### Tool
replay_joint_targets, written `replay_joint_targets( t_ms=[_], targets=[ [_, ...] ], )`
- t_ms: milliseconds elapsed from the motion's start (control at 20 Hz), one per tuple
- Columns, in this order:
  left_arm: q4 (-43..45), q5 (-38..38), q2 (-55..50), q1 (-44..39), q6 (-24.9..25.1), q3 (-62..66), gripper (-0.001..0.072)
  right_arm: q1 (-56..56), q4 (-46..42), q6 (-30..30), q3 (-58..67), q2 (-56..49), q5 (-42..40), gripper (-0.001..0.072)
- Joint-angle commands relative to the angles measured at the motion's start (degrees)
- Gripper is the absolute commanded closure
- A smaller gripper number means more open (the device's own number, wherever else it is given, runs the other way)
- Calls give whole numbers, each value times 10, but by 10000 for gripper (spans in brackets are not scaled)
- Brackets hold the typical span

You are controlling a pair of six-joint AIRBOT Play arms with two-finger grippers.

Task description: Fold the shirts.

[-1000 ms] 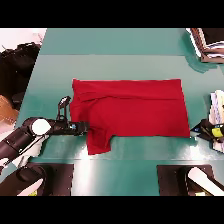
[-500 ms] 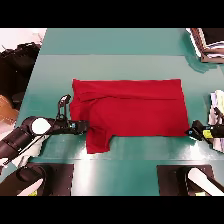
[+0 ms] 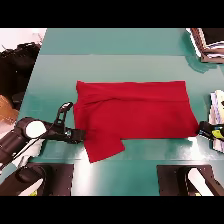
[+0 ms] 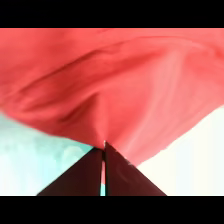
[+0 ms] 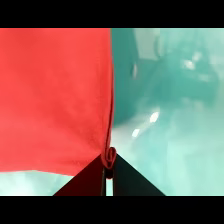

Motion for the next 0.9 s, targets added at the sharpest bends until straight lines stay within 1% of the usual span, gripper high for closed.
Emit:
replay_joint_targets(
  t_ms=[0,50,150,250,300,350,500,600,650,850],
  targets=[
    [15,-25,62,0,-32,10,686,1,-22,1,9,67,42,694],
    [26,-19,65,0,-32,23,686,1,-15,1,10,75,42,695],
    [80,2,56,1,-32,62,686,8,6,3,28,59,41,695],
    [168,21,31,5,-35,111,686,35,16,3,73,14,37,695],
    [184,33,14,22,-33,135,686,57,18,3,104,-15,26,695],
    [184,49,-6,44,-26,155,686,76,17,6,136,-44,11,695],
    [171,105,-91,101,29,213,685,125,17,27,246,-149,-15,695],
    [150,134,-159,109,77,250,685,149,17,28,320,-221,-17,694],
    [148,150,-197,109,92,269,685,157,18,29,352,-253,-17,695],
    [148,207,-337,109,97,348,685,175,19,38,460,-362,-18,694]
  ],
)
